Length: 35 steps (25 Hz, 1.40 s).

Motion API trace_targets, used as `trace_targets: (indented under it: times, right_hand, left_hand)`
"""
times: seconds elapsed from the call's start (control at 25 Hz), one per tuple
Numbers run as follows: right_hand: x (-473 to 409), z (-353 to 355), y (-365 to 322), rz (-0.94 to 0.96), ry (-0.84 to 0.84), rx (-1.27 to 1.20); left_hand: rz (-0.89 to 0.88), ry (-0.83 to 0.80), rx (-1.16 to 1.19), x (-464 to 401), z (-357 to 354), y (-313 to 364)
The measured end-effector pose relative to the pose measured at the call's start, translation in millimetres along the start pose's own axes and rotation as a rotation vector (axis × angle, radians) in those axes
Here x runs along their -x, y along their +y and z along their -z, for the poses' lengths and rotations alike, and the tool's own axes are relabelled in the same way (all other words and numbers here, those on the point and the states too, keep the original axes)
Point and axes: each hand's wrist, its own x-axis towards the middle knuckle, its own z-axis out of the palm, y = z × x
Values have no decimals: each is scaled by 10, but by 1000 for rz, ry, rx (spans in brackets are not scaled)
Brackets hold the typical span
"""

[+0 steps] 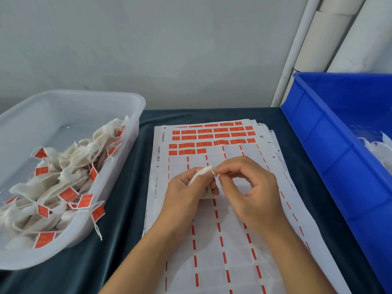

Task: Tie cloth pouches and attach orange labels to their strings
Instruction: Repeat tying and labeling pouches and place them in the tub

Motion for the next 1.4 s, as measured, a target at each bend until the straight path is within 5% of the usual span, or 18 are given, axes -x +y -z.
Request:
trace_targets:
  times: [0.84, 1.4]
  right_hand:
    - [28, -42, 31, 246, 73, 493]
    - [28, -60, -106, -262, 53, -197]
  left_hand:
    - [14, 99, -177, -10, -59, -46]
    - [-69, -76, 136, 51, -3, 14]
